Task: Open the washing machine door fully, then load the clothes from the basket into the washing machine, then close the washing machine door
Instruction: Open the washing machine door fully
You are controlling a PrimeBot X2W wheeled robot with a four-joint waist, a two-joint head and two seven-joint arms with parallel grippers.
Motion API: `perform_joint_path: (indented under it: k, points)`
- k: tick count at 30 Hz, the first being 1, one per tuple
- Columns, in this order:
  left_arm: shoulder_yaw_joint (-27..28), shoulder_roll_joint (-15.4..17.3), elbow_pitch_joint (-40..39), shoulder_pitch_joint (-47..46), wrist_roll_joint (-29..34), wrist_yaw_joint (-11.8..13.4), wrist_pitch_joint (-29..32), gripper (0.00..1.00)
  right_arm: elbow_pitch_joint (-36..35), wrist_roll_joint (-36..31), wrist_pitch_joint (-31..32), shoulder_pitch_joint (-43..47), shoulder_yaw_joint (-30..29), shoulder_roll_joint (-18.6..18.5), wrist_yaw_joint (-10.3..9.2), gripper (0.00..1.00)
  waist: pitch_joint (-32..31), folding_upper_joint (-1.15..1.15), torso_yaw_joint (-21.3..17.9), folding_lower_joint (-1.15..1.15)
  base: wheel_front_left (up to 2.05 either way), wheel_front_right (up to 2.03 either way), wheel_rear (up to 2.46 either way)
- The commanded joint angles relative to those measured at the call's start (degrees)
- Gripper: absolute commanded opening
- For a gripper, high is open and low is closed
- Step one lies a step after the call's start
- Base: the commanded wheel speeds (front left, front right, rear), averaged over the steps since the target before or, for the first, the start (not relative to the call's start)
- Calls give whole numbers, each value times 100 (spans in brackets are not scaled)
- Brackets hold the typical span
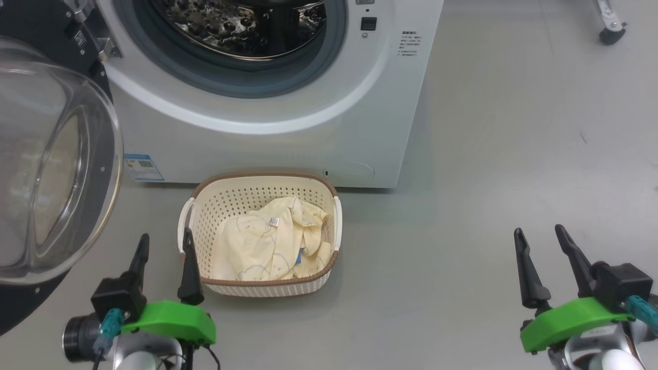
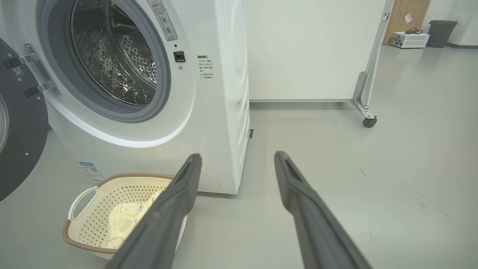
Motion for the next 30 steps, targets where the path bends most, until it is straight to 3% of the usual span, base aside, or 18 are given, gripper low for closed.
perform_joint_path:
  k: [1,12,30]
  points:
    - [177,72,-112,-292,-10,-13,-24,100,-219,-25,-40,-225,143,-64,-16,100,-55,0,-119,0,0,0,0]
    - [5,73,109,-302,65,-22,-31,100,-266,-26,19,-113,121,-64,-16,100,-233,0,-355,0,0,0,0]
    - [-174,79,223,-271,91,-17,-45,100,-330,-9,71,48,111,-64,-16,100,-397,0,-354,0,0,0,0]
